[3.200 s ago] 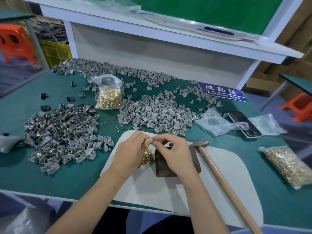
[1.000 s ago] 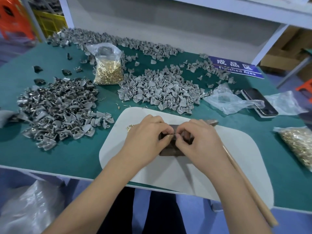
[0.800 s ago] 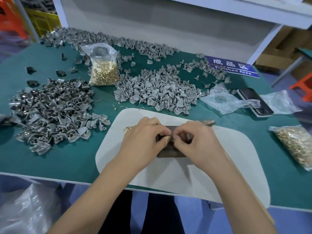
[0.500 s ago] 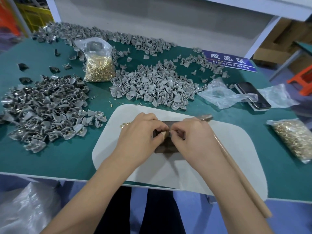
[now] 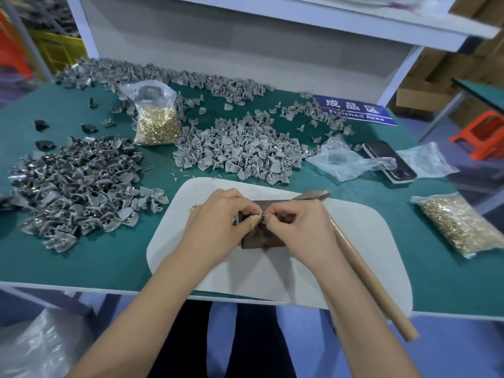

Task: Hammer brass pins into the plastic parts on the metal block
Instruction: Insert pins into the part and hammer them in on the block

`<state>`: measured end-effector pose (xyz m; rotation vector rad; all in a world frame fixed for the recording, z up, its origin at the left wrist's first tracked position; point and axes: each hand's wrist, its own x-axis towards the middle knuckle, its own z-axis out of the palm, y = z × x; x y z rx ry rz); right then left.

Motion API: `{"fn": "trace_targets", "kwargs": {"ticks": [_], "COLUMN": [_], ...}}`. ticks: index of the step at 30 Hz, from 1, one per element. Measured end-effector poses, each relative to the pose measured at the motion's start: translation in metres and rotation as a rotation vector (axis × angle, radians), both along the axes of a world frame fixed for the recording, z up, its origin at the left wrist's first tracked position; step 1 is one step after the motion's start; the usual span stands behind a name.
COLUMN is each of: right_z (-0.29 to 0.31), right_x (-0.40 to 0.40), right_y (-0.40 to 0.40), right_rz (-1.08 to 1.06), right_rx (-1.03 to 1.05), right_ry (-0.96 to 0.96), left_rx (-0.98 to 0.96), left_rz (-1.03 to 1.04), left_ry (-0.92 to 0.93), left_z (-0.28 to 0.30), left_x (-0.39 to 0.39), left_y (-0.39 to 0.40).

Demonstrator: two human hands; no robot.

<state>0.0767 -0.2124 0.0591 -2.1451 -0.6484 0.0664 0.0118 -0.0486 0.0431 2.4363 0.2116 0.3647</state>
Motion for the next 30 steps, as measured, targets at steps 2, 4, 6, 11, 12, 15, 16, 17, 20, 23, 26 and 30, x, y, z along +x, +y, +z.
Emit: {"fn": "trace_targets", "kwargs": {"ticks": [2,4,6,11,12,15,16,17,20,23,26,30], "right_z": [0.0,0.0,-0.002,-0.001,-0.001,-0.003,-0.007,-0.011,-0.029,-0.035,-0.02,-0.002], "right_x": [0.002,0.002,0.003,0.003,0.002,0.004,0.009,0.013,0.018,0.017,0.024,0.01], "right_y": [-0.002,-0.002,-0.001,-0.003,-0.007,-0.031,-0.043,-0.055,-0.076,-0.08,-0.089,-0.089], "right_rz": [0.007,0.018,0.004,0.009,0.02,-0.173,-0.289,-0.389,-0.455,-0.378,-0.373,-0.269], "right_rx": [0.004,0.004,-0.011,-0.03,-0.006,0.14,0.094,-0.037,-0.508,-0.604,-0.616,-0.116], "right_ry": [0.016,0.006,-0.019,-0.048,-0.042,-0.11,-0.169,-0.213,-0.137,-0.12,-0.112,-0.007], "left_rx": [-0.009,0.012,0.065,0.17,0.169,0.154,0.148,0.146,0.152,0.13,0.121,0.109], "left_rz": [-0.036,-0.044,-0.03,-0.008,0.0,0.022,0.023,0.025,0.032,0.047,0.058,0.062], "left_ry": [0.004,0.0,-0.017,-0.039,-0.04,-0.036,-0.034,-0.032,-0.026,-0.033,-0.041,-0.04], "left_z": [0.002,0.003,0.004,0.006,0.005,0.002,0.002,0.001,0.0,-0.001,-0.002,-0.004], "left_x": [0.0,0.0,0.001,0.003,0.002,-0.001,-0.001,-0.001,-0.001,0.0,0.0,0.0], "left_y": [0.0,0.0,0.0,-0.001,-0.001,-0.003,-0.003,-0.003,-0.003,-0.005,-0.007,-0.007]}}
